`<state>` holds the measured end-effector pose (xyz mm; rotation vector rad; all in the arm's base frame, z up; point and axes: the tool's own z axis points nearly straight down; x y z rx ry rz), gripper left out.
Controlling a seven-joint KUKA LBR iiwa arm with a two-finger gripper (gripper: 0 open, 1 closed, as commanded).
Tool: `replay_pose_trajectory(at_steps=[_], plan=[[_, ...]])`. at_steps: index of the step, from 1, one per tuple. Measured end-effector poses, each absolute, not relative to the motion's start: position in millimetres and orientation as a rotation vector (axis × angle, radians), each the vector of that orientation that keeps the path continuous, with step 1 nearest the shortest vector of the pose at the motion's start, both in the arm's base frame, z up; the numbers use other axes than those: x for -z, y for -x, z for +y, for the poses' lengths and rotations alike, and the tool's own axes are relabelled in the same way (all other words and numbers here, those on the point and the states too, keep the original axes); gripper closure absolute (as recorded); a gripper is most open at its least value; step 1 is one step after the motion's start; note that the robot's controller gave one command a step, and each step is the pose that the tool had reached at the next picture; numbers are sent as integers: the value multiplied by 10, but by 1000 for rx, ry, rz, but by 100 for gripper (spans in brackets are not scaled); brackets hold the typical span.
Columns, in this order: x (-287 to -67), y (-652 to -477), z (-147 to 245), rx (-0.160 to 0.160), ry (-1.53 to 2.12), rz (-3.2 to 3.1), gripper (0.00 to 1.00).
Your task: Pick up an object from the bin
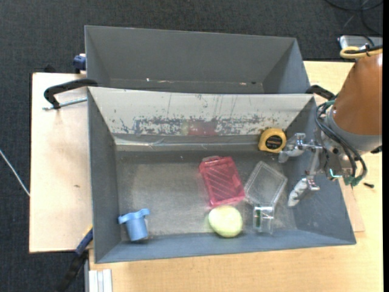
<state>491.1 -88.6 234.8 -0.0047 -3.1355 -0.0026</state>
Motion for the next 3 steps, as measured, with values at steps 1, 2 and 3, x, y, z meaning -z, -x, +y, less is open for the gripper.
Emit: replay_pose_trajectory(at_steps=[1, 2, 3], plan=[[-2391, -4928, -880, 0, 0, -3145, 0], [-1830, -4931, -676, 0, -148, -3144, 0], [-1605, -4910, -395, 3, -340, -3123, 0]])
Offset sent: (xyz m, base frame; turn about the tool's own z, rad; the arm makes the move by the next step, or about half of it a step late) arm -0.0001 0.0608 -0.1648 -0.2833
